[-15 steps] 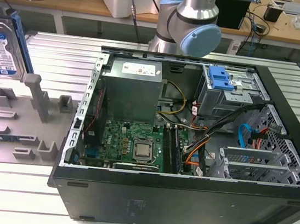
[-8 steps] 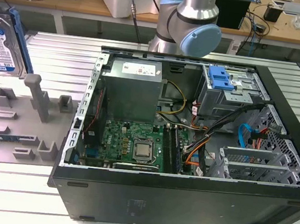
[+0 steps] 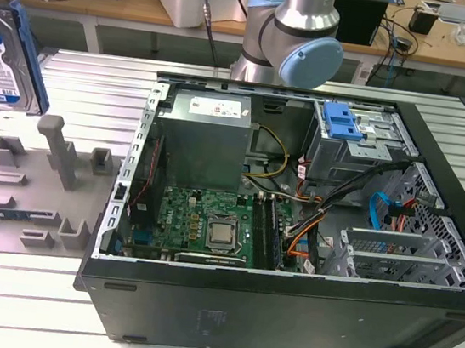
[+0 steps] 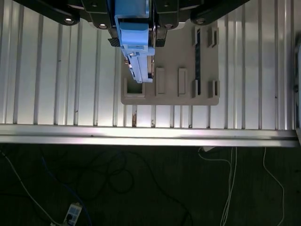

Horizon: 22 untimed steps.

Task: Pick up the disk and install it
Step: 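Pick up the disk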

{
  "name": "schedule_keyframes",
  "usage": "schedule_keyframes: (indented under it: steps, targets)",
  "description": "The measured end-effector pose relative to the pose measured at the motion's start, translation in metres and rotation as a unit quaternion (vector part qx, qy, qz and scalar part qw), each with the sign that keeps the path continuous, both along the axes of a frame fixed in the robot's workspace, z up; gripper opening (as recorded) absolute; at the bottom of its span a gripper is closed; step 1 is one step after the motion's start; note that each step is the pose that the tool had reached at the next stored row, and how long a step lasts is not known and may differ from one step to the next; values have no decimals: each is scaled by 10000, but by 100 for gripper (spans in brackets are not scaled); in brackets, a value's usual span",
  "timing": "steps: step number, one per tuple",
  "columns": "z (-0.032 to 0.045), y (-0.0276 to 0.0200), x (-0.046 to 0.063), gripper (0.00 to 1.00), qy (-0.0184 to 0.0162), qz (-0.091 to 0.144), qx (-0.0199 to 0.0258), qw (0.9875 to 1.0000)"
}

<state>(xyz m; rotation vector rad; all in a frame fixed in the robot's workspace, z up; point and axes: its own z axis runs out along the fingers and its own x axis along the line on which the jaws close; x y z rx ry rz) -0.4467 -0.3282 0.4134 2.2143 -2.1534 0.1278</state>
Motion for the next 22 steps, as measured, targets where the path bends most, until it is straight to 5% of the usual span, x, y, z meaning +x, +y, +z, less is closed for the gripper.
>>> schedule_keyframes:
  steps: [22]
  targets:
    - [438, 0, 0, 37, -1, 0, 0, 10000]
